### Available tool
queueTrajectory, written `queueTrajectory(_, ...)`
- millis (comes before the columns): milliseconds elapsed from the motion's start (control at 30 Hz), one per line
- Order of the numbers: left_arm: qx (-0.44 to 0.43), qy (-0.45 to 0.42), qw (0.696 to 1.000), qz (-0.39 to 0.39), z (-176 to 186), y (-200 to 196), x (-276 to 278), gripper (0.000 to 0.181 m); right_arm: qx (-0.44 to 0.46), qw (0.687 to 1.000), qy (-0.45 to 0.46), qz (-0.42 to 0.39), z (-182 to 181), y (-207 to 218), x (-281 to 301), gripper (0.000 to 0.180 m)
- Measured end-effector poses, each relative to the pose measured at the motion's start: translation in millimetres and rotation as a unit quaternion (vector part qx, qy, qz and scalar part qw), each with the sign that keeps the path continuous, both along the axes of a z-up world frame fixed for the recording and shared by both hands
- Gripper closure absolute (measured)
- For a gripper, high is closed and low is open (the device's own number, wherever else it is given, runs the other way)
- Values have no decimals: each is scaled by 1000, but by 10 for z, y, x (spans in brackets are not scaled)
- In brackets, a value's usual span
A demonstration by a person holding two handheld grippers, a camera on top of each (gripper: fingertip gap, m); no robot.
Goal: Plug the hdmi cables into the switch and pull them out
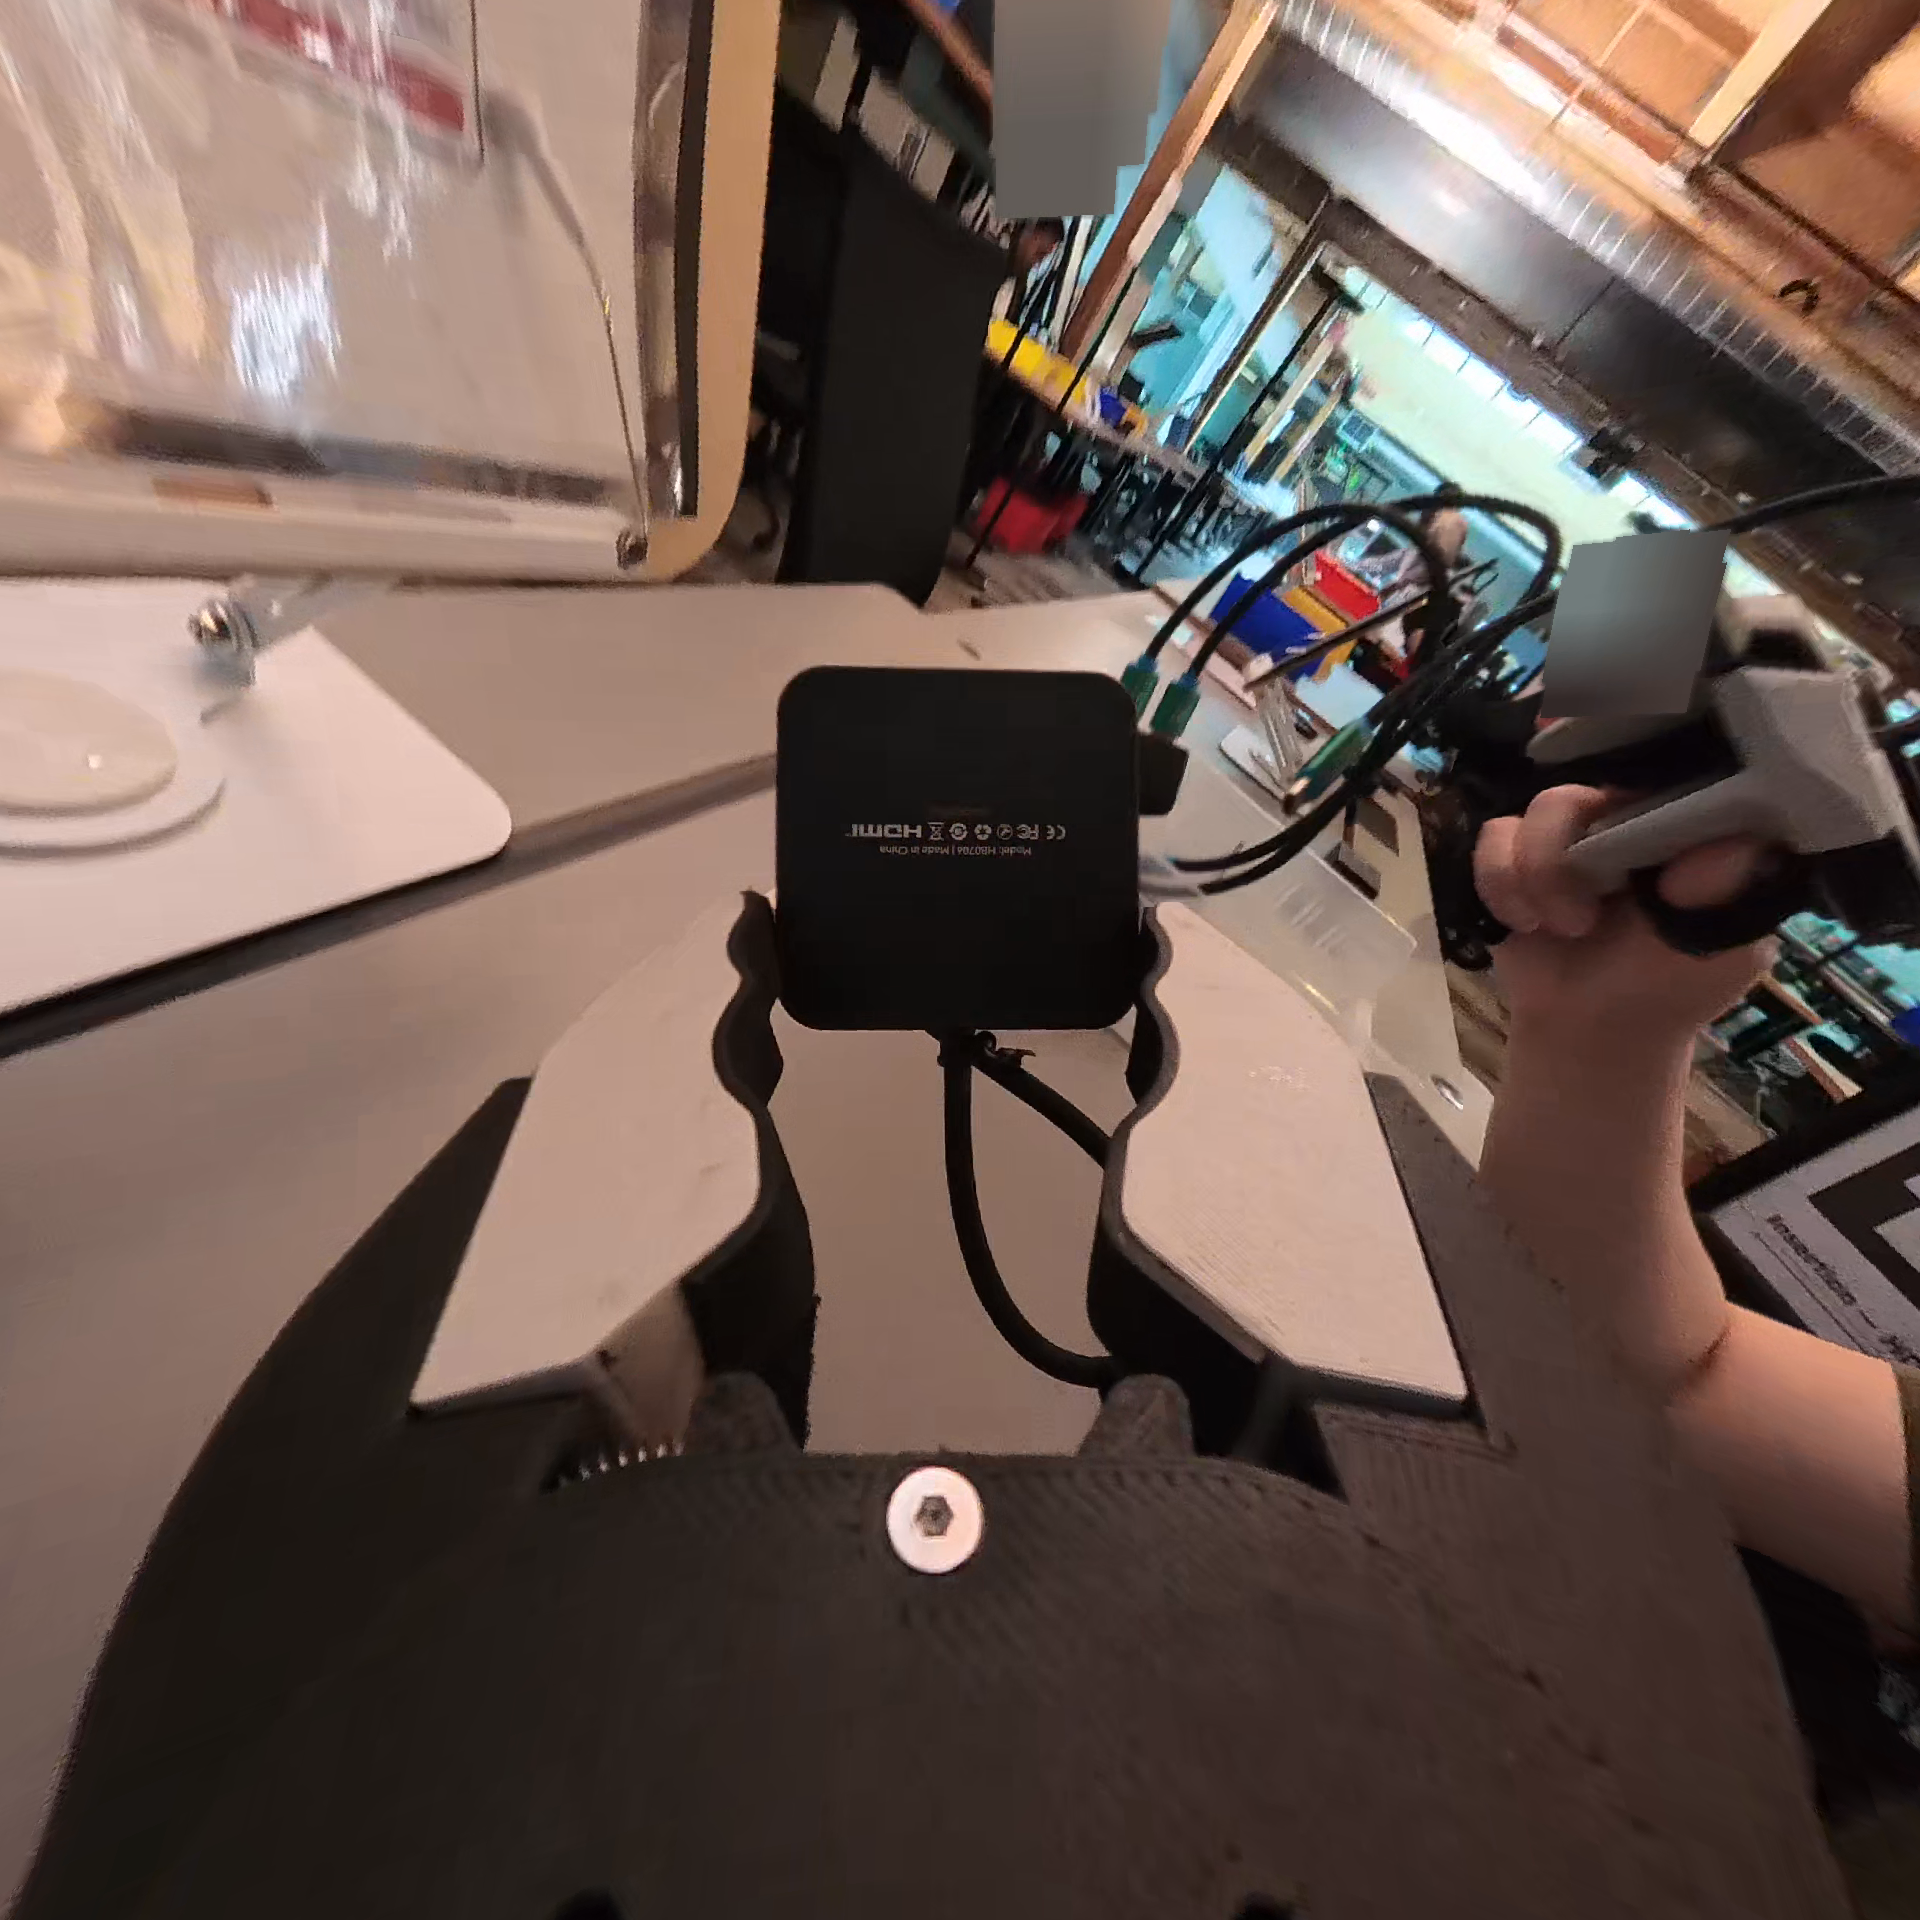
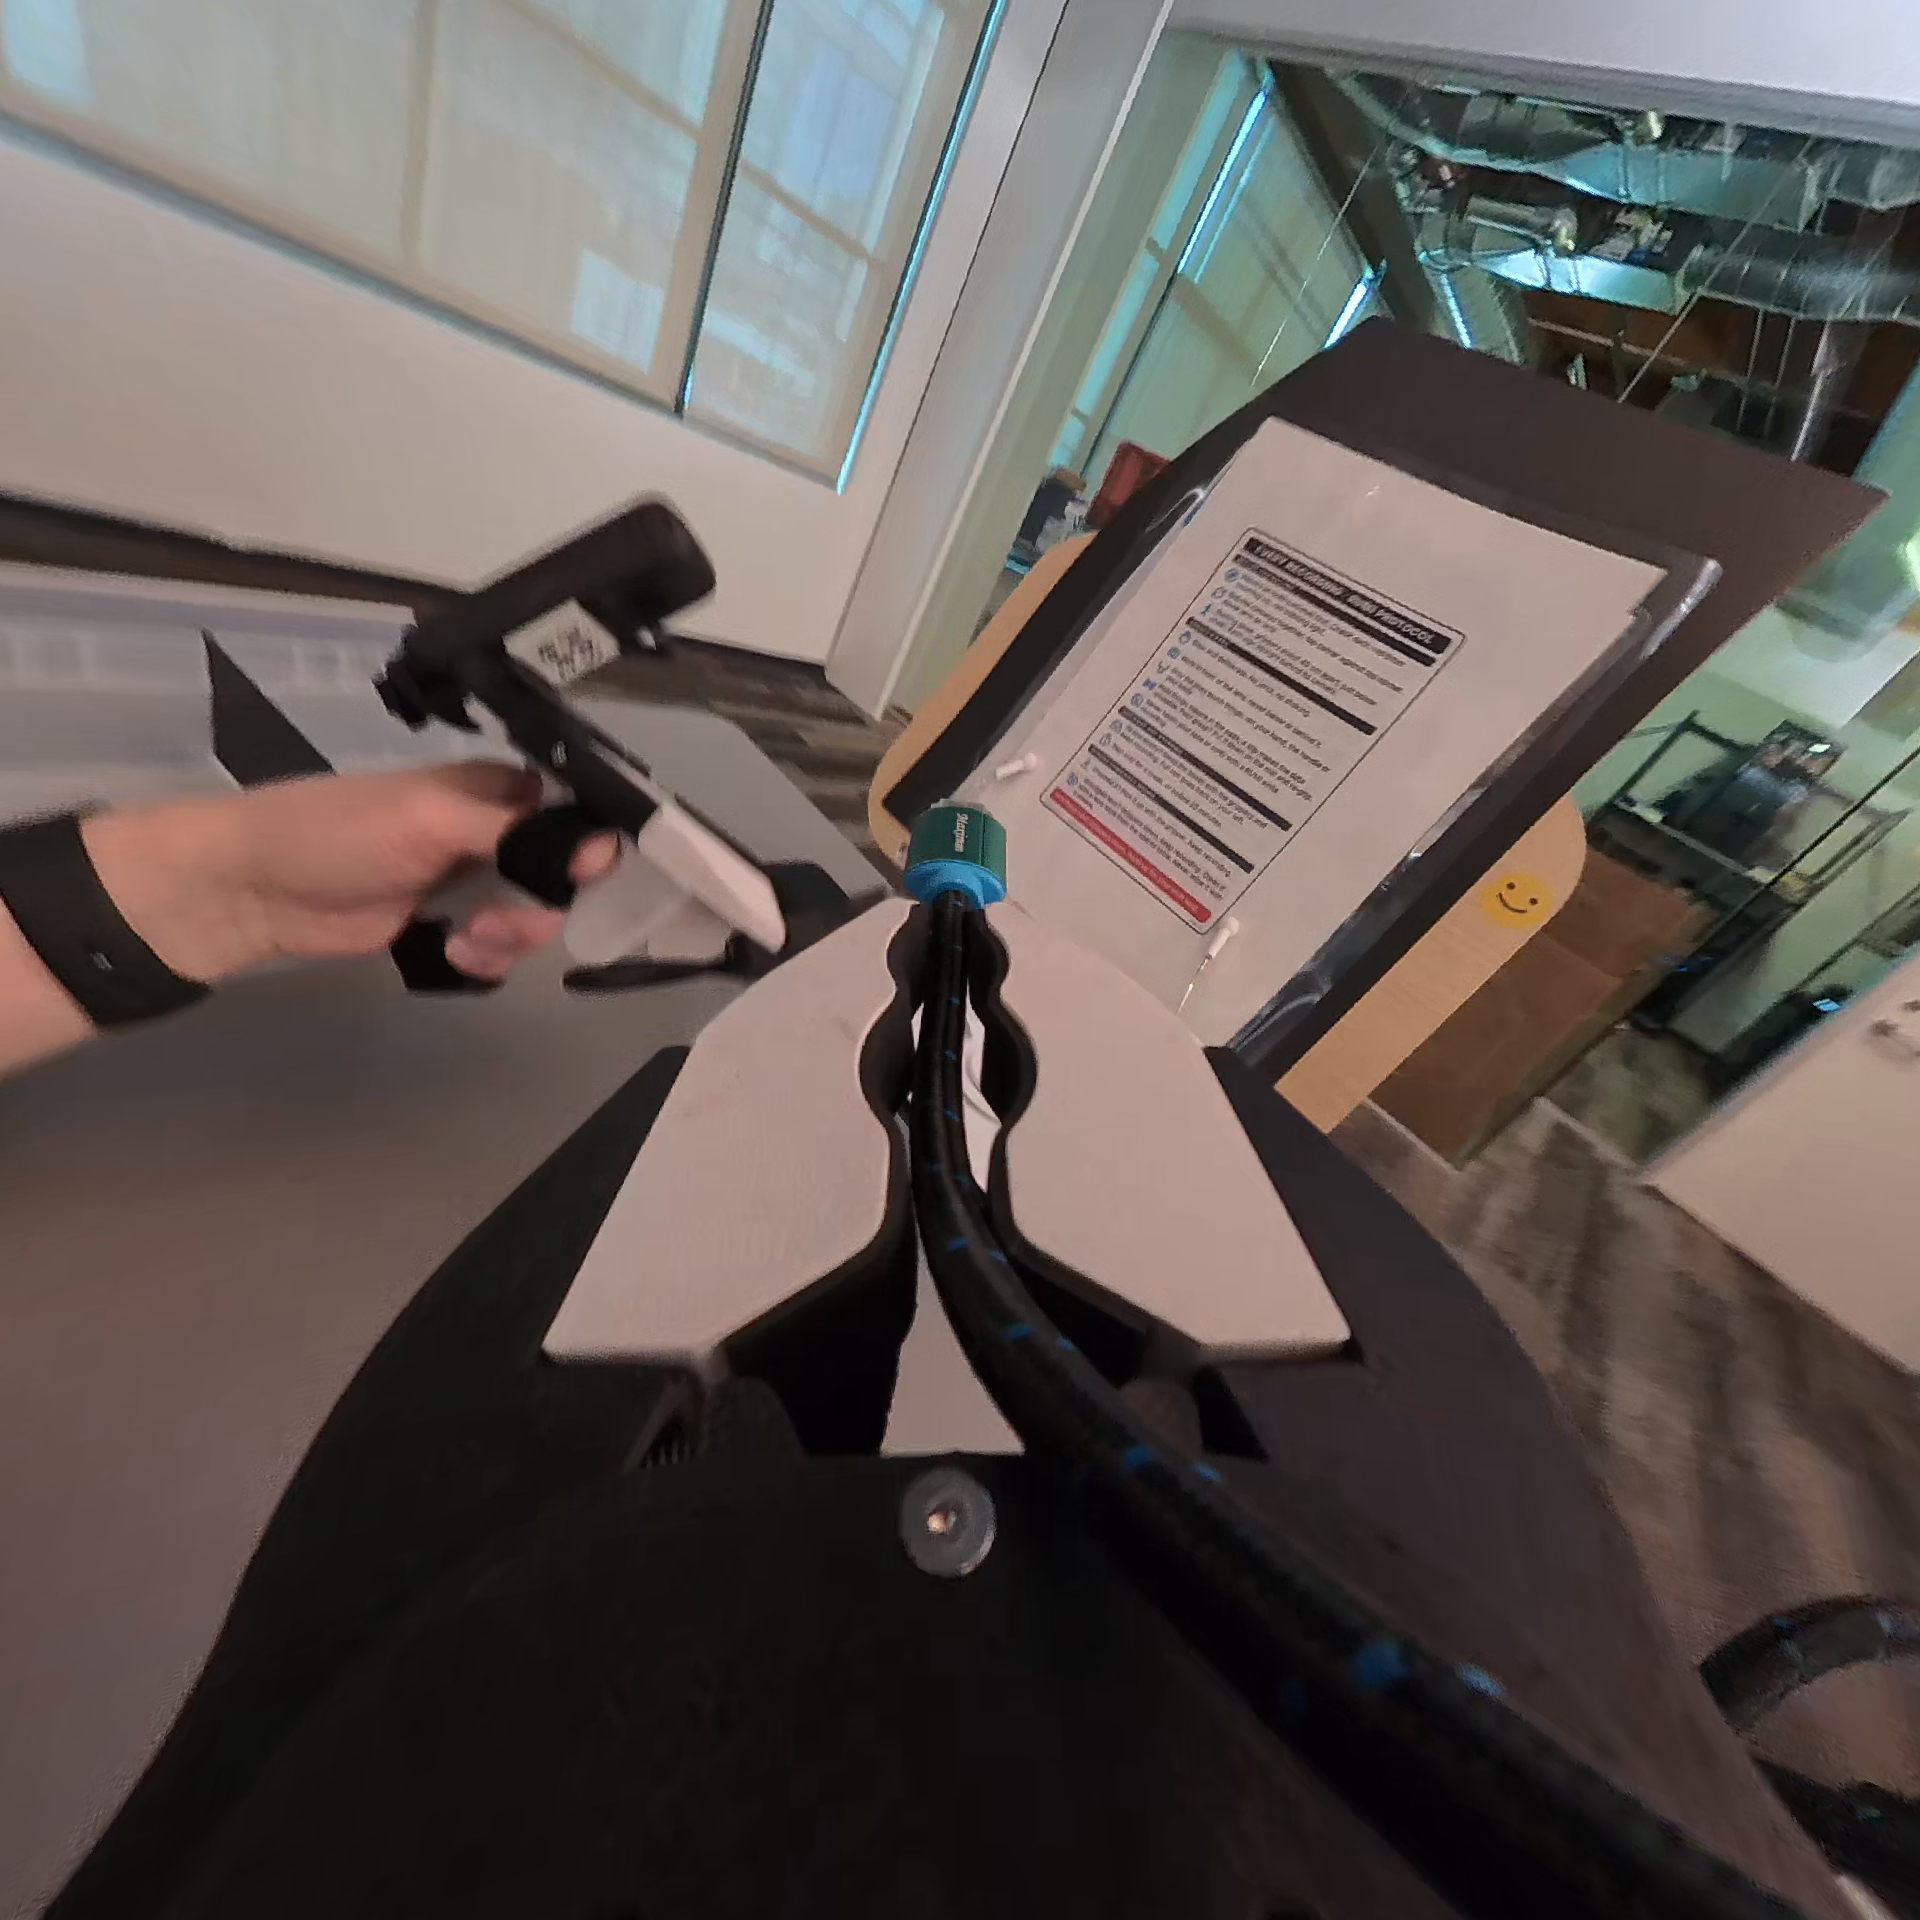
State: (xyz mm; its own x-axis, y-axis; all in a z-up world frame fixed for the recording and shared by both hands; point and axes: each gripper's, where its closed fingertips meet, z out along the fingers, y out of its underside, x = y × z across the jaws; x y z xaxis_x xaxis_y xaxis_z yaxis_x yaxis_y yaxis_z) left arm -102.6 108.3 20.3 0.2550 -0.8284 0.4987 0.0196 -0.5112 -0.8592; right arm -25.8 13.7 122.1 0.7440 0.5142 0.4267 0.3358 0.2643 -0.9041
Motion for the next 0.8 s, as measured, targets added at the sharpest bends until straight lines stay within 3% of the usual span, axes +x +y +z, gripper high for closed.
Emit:
queueTrajectory(367, 81, -20, 996, -18, 198, -147, 82, 116, 31, 989, -143, -23, -285, 39, -303, 172)
queueTrajectory(800, 96, -6, 995, -33, 219, -239, 151, 116, 29, 982, -183, -34, -433, 115, -334, 172)
